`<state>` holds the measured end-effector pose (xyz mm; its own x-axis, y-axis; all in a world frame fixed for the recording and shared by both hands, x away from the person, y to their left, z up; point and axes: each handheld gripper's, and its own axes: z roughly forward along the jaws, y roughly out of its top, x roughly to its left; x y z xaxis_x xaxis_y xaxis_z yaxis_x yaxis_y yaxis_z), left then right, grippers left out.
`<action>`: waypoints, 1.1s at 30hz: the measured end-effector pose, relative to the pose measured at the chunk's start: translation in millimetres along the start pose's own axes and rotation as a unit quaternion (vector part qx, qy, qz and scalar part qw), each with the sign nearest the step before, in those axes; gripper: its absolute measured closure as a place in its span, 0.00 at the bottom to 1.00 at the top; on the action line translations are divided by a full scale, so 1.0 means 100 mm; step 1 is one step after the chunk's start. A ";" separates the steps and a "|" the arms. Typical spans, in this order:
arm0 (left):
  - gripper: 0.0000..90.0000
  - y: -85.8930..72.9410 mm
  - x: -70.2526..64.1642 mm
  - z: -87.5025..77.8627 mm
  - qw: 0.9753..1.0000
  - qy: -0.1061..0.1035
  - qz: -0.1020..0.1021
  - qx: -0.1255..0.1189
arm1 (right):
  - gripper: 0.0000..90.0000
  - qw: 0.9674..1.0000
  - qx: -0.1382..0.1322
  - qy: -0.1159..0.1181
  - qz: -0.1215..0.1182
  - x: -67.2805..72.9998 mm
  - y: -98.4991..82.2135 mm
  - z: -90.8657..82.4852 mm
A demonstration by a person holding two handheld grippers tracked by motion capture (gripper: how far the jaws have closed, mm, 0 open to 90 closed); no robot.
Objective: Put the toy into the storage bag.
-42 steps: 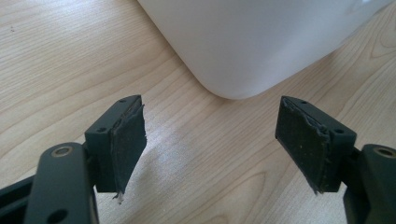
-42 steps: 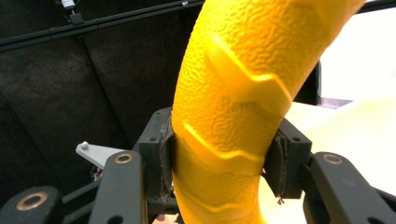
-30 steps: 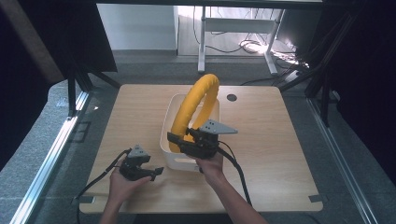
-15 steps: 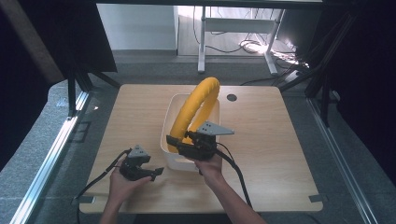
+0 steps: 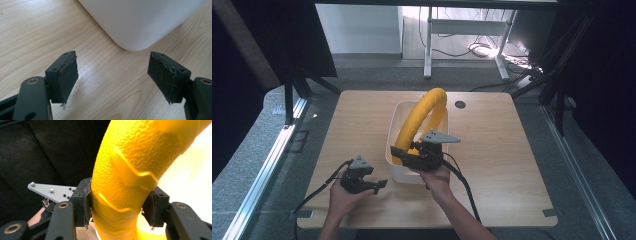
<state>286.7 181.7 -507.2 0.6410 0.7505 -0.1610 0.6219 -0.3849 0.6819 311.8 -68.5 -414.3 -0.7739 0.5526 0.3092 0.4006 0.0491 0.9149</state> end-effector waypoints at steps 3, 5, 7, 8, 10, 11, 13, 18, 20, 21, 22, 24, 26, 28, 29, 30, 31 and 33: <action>0.27 0.00 0.00 0.00 1.000 0.000 0.000 0.000 | 0.44 1.000 0.003 -0.006 0.005 -0.01 0.00 0.00; 0.27 0.00 0.00 0.00 1.000 0.000 0.000 0.000 | 0.40 1.000 0.001 -0.011 0.008 -0.02 0.00 -0.01; 0.27 0.00 0.00 0.00 1.000 0.000 0.000 0.000 | 0.36 1.000 -0.005 -0.016 0.012 -0.01 0.01 -0.03; 0.27 0.00 0.00 0.00 1.000 0.000 0.000 0.000 | 0.35 1.000 -0.009 -0.019 0.012 -0.01 0.01 -0.04; 0.27 0.00 0.01 0.00 1.000 0.000 -0.001 -0.001 | 0.32 0.999 -0.018 -0.031 0.007 -0.01 0.03 -0.11; 0.27 0.00 0.01 0.00 1.000 0.000 -0.001 -0.001 | 0.31 0.999 -0.020 -0.032 0.007 -0.01 0.03 -0.12; 0.27 0.00 0.01 0.00 1.000 -0.002 -0.002 -0.001 | 0.31 0.999 -0.020 -0.030 0.006 -0.02 0.04 -0.15; 0.27 0.01 0.01 0.01 1.000 0.000 -0.001 0.004 | 0.30 0.999 -0.016 -0.029 -0.003 -0.06 0.06 -0.27; 0.27 0.01 0.02 0.00 1.000 0.002 -0.002 0.002 | 0.31 0.999 -0.018 -0.025 -0.008 -0.08 0.07 -0.33; 0.27 0.01 0.02 0.00 1.000 0.003 -0.002 0.002 | 0.31 0.999 -0.019 -0.024 -0.008 -0.10 0.06 -0.37; 0.27 0.01 0.02 -0.01 1.000 0.005 -0.002 0.002 | 0.31 0.999 -0.020 -0.024 -0.010 -0.10 0.06 -0.40; 0.27 0.00 0.02 -0.01 1.000 0.008 -0.001 0.003 | 0.31 0.999 -0.025 -0.024 -0.013 -0.12 0.06 -0.47; 0.27 0.00 0.02 -0.02 1.000 0.008 -0.001 0.003 | 0.31 0.999 -0.027 -0.025 -0.017 -0.13 0.05 -0.54; 0.27 0.00 0.01 -0.03 1.000 0.008 0.000 0.002 | 0.31 0.999 -0.028 -0.027 -0.017 -0.15 0.04 -0.62; 0.27 0.00 0.01 -0.03 1.000 0.008 0.002 0.003 | 0.32 0.999 -0.030 -0.028 -0.020 -0.16 0.03 -0.66; 0.27 -0.01 0.01 -0.03 1.000 0.010 0.003 0.004 | 0.32 0.999 -0.032 -0.031 -0.023 -0.18 0.03 -0.71; 0.27 -0.01 0.01 -0.04 1.000 0.011 0.004 0.003 | 0.32 0.999 -0.035 -0.033 -0.023 -0.19 0.02 -0.75; 0.27 -0.01 0.01 -0.05 1.000 0.011 0.002 0.000 | 0.33 0.998 -0.041 -0.036 -0.027 -0.23 0.00 -0.84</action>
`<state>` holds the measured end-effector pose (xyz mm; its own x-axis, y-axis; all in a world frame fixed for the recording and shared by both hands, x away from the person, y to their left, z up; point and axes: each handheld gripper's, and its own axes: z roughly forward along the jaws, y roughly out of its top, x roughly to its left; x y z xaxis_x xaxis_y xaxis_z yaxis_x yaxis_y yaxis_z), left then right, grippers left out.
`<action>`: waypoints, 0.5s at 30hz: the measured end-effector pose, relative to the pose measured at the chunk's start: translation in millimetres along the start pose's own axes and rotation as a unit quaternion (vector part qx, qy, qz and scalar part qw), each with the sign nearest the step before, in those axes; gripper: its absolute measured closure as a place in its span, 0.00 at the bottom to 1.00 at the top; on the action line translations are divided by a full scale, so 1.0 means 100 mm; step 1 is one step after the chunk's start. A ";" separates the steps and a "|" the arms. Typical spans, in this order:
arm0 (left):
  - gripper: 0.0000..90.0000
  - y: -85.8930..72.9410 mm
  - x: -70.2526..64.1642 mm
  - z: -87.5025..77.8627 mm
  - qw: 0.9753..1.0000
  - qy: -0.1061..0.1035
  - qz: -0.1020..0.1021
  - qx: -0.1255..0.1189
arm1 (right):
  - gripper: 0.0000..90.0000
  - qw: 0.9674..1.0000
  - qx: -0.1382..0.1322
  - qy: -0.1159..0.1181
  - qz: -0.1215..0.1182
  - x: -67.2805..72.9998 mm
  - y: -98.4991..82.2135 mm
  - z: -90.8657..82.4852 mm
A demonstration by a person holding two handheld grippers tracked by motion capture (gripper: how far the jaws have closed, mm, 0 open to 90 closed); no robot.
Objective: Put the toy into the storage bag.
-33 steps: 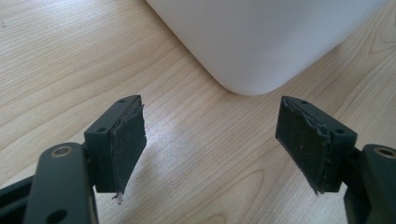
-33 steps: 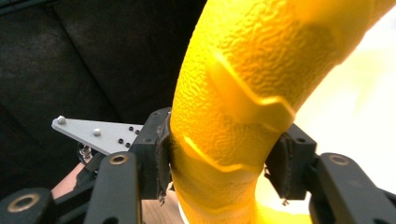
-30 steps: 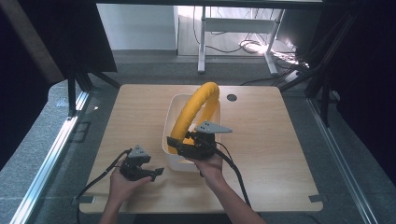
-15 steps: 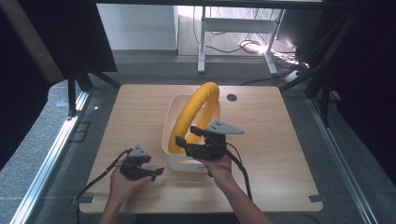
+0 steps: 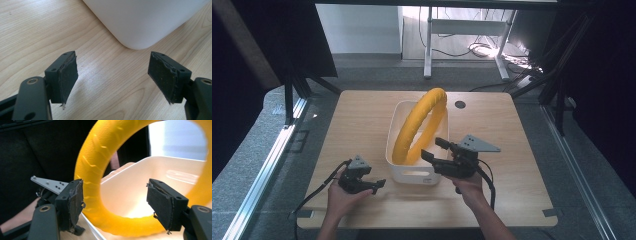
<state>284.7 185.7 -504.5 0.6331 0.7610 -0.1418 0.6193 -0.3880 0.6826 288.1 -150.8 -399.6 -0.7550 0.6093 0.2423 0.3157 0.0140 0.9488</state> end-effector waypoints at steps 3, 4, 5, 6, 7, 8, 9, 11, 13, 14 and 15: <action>0.27 -0.01 0.00 -0.01 1.000 0.001 0.000 0.000 | 0.34 1.000 -0.005 -0.008 -0.007 -0.08 -0.03 -0.12; 0.27 -0.01 0.01 -0.01 1.000 -0.001 -0.002 -0.002 | 0.34 1.000 -0.006 -0.010 -0.009 -0.11 -0.04 -0.16; 0.27 -0.02 0.02 -0.01 1.000 -0.002 -0.006 -0.003 | 0.35 1.000 -0.008 -0.014 -0.013 -0.14 -0.05 -0.20; 0.27 -0.03 0.03 -0.01 1.000 -0.001 -0.009 -0.002 | 0.35 1.000 -0.010 -0.018 -0.017 -0.18 -0.06 -0.24; 0.27 -0.03 0.04 -0.01 1.000 0.001 -0.012 -0.001 | 0.35 1.000 -0.012 -0.020 -0.016 -0.22 -0.07 -0.28; 0.27 -0.04 0.05 -0.02 1.000 0.000 -0.012 -0.001 | 0.35 1.000 -0.013 -0.023 -0.016 -0.26 -0.08 -0.32; 0.27 -0.04 0.06 -0.02 1.000 0.000 -0.016 -0.003 | 0.35 0.999 -0.017 -0.028 -0.013 -0.34 -0.11 -0.40; 0.27 -0.04 0.07 -0.03 1.000 0.001 -0.015 -0.004 | 0.36 0.999 -0.017 -0.030 -0.013 -0.38 -0.12 -0.44; 0.27 -0.04 0.07 -0.03 1.000 0.003 -0.017 -0.006 | 0.36 0.999 -0.019 -0.038 -0.015 -0.46 -0.14 -0.51; 0.27 -0.05 0.07 -0.03 1.000 0.003 -0.017 -0.005 | 0.36 0.999 -0.020 -0.041 -0.016 -0.50 -0.16 -0.55; 0.27 -0.05 0.07 -0.03 1.000 0.003 -0.017 -0.004 | 0.36 0.999 -0.021 -0.044 -0.017 -0.55 -0.17 -0.58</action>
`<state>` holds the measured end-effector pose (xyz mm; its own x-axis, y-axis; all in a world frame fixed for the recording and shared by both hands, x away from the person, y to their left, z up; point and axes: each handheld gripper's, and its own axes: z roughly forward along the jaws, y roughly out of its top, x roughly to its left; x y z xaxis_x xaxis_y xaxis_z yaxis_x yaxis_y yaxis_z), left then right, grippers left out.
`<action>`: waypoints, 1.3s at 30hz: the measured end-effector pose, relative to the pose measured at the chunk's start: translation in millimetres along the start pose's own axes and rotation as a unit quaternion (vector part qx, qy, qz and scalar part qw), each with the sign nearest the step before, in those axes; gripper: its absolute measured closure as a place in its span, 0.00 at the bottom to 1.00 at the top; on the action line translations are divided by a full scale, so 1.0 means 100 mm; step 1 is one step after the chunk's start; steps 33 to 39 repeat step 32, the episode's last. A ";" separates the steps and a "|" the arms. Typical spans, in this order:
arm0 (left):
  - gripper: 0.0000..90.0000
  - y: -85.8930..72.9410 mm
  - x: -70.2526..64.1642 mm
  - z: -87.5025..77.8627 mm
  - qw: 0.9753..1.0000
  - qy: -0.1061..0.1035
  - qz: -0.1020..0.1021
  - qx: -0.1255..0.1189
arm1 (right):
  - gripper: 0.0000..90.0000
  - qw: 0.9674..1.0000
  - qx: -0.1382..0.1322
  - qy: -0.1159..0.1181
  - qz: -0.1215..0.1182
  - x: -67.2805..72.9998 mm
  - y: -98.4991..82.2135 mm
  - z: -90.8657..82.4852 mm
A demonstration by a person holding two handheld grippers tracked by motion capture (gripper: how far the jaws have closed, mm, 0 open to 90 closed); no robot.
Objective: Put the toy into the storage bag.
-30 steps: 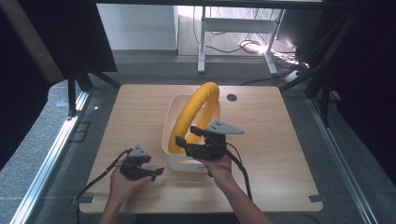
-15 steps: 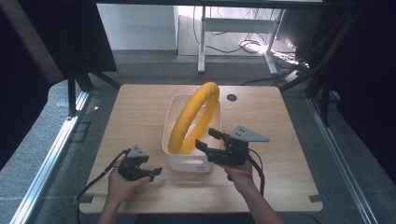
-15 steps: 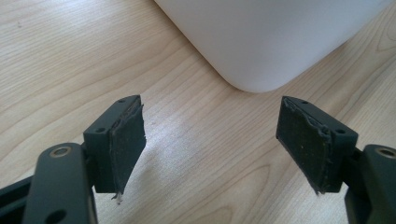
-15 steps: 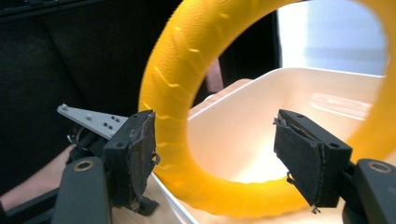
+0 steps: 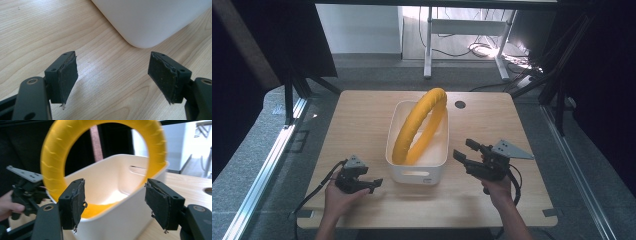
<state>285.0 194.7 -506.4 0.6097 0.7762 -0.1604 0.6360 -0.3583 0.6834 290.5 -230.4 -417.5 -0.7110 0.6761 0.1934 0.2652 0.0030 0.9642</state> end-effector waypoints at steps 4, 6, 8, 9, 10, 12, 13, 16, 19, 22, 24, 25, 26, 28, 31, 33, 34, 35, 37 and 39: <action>0.27 0.00 0.00 0.00 1.000 0.001 0.000 0.003 | 0.37 1.000 -0.005 -0.020 0.010 -0.23 -0.11 -0.13; 0.27 -0.01 0.01 0.01 1.000 0.002 -0.001 0.004 | 0.37 1.000 -0.006 -0.022 0.013 -0.27 -0.13 -0.15; 0.27 -0.01 0.01 0.01 1.000 0.003 -0.001 0.005 | 0.38 0.999 -0.014 -0.023 0.027 -0.39 -0.22 -0.22; 0.27 -0.01 0.01 0.01 1.000 0.003 -0.001 0.005 | 0.38 0.999 -0.013 -0.024 0.032 -0.44 -0.25 -0.23; 0.27 -0.01 0.01 0.01 1.000 0.004 -0.001 0.006 | 0.38 0.999 -0.007 -0.025 0.032 -0.47 -0.26 -0.24; 0.27 -0.01 0.01 0.01 1.000 0.004 -0.001 0.006 | 0.38 0.999 0.004 -0.040 0.024 -0.52 -0.30 -0.26; 0.26 -0.01 0.01 0.01 1.000 0.003 -0.001 0.006 | 0.38 0.999 0.004 -0.044 0.025 -0.54 -0.32 -0.27; 0.26 -0.01 0.01 0.01 1.000 0.003 -0.001 0.005 | 0.38 0.998 0.007 -0.053 0.035 -0.62 -0.38 -0.28; 0.26 -0.01 0.01 0.01 1.000 0.004 0.000 0.006 | 0.38 0.997 0.009 -0.062 0.036 -0.67 -0.42 -0.29; 0.26 -0.01 0.01 0.02 1.000 0.002 0.000 0.007 | 0.38 0.997 0.016 -0.065 0.030 -0.69 -0.46 -0.27; 0.26 -0.01 0.01 0.02 1.000 0.002 0.000 0.007 | 0.38 0.997 0.022 -0.067 0.026 -0.70 -0.48 -0.26; 0.26 -0.01 0.01 0.03 1.000 0.002 0.000 0.008 | 0.38 0.997 0.022 -0.067 0.024 -0.70 -0.48 -0.26; 0.26 -0.01 0.01 0.03 1.000 0.002 0.000 0.008 | 0.38 0.997 0.023 -0.068 0.022 -0.71 -0.49 -0.26; 0.26 -0.01 0.01 0.03 1.000 0.002 0.000 0.008 | 0.38 0.997 0.023 -0.069 0.021 -0.71 -0.50 -0.26; 0.26 -0.01 0.01 0.03 1.000 0.002 0.000 0.008 | 0.38 0.997 0.024 -0.072 0.020 -0.72 -0.50 -0.27; 0.26 -0.01 0.01 0.03 1.000 0.002 0.000 0.008 | 0.38 0.997 0.023 -0.073 0.015 -0.72 -0.50 -0.28; 0.26 -0.01 0.01 0.03 1.000 0.002 0.000 0.008 | 0.38 0.997 0.023 -0.073 0.015 -0.72 -0.50 -0.28; 0.26 -0.01 0.01 0.03 1.000 0.002 0.000 0.008 | 0.38 0.997 0.023 -0.073 0.015 -0.72 -0.50 -0.28; 0.26 -0.01 0.01 0.03 1.000 0.002 0.000 0.008 | 0.38 0.997 0.023 -0.073 0.015 -0.72 -0.50 -0.28; 0.26 -0.01 0.01 0.03 1.000 0.002 0.000 0.008 | 0.38 0.997 0.023 -0.073 0.015 -0.72 -0.50 -0.28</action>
